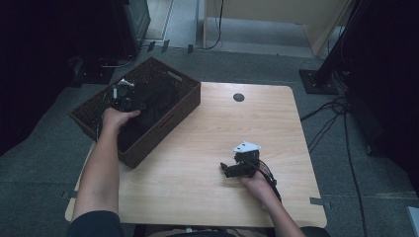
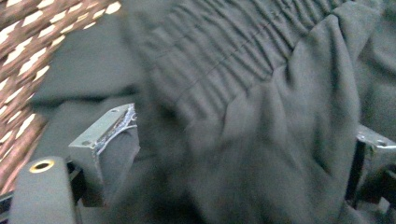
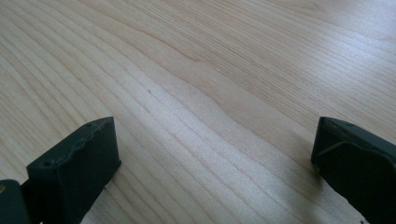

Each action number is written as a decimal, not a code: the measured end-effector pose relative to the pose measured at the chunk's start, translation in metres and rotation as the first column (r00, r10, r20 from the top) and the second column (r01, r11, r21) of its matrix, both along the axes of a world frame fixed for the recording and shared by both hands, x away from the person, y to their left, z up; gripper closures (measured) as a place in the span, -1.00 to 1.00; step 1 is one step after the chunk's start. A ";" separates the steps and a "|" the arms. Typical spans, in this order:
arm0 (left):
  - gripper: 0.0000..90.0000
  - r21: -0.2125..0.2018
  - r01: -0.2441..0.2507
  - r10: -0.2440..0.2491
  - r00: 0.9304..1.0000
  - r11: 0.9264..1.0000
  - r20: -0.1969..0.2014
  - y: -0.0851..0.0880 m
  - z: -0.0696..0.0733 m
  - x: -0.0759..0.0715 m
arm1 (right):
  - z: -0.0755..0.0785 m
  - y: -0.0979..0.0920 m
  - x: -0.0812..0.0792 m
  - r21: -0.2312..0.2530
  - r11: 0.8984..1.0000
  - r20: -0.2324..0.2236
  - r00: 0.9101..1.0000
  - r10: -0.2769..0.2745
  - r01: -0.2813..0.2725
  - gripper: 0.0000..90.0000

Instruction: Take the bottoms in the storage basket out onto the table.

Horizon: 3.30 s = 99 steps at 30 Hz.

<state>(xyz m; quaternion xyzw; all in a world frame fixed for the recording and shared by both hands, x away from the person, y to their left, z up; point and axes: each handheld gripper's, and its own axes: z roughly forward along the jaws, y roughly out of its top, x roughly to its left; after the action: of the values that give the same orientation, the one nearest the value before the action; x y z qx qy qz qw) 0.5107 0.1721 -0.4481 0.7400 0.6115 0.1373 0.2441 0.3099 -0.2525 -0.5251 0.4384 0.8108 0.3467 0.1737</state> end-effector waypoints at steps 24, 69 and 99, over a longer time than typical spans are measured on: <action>0.32 -0.187 -0.059 0.042 0.995 0.981 -0.092 0.013 -0.023 -0.012 | 0.000 0.000 0.000 -0.001 1.000 0.001 1.000 0.001 -0.001 -0.99; 0.37 0.061 0.184 -0.187 0.981 0.981 0.044 -0.054 -0.037 0.009 | 0.000 0.001 0.001 0.002 1.000 -0.002 1.000 0.002 -0.002 -0.99; 0.55 -0.258 0.172 -0.134 0.978 0.951 0.159 -0.018 0.128 -0.002 | 0.000 0.001 0.001 0.003 1.000 -0.003 1.000 0.000 0.000 -0.99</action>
<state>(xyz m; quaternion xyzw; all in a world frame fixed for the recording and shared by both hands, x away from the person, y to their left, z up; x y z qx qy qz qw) 0.5086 0.1538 -0.3198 0.7337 0.5464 0.0848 0.3949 0.3108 -0.2513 -0.5250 0.4390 0.8106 0.3474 0.1718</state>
